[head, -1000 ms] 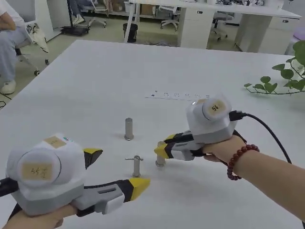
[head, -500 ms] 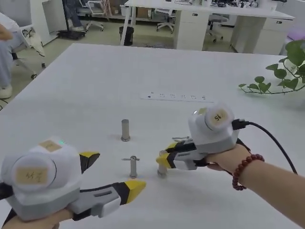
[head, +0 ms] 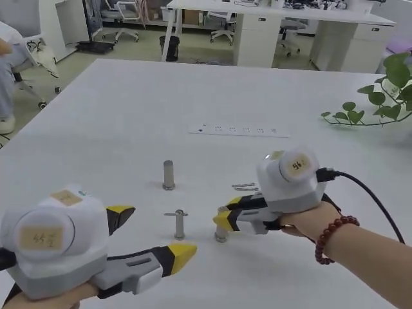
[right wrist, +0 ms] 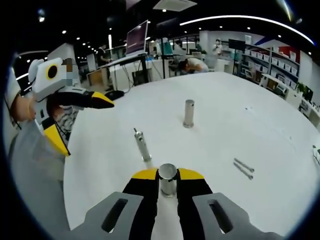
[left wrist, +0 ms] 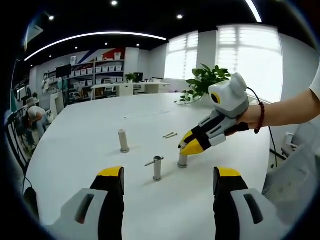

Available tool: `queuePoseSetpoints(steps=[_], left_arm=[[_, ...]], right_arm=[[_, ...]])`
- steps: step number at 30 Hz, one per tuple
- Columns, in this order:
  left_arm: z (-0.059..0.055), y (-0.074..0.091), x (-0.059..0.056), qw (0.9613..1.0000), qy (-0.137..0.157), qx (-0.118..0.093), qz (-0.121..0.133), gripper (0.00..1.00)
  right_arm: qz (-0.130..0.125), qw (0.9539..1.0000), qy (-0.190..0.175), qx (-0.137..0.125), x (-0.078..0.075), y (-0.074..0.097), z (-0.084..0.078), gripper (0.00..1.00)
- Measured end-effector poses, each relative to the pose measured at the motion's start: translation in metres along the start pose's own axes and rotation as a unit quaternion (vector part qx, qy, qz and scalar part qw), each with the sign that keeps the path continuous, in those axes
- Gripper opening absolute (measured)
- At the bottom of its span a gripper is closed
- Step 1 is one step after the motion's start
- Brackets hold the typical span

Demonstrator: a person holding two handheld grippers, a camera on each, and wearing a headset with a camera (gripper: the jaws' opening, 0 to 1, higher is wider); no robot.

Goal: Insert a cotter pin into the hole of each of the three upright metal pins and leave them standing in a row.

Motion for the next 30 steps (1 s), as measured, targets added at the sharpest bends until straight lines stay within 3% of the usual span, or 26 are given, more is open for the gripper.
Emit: queuePoseSetpoints(steps=[15, 18, 30], left_arm=[[-0.004, 0.000, -0.002, 1.0000, -0.002, 0.006, -0.004, 0.72], [-0.004, 0.001, -0.002, 1.0000, -0.002, 0.006, -0.004, 0.72], [-0.002, 0.002, -0.002, 1.0000, -0.005, 0.002, -0.001, 0.72]], right_arm=[[-0.001, 0.9995, -0.027, -0.015, 0.003, 0.001, -0.003, 0.16], [0.002, 0.9996, -0.024, -0.012, 0.004, 0.001, -0.006, 0.21], [0.009, 0.9991, -0.035, -0.022, 0.000, 0.018, -0.003, 0.30]])
Point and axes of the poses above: the centre of the closed fingertips' face, and the gripper's own axes: y roughly backward along the fingers, x roughly to its left, z roughly out of its top, the point moved 1 cm from there along y, roughly backward along the fingers, and after that the axes turned 1 degree about -x, right-handed, at the moved point
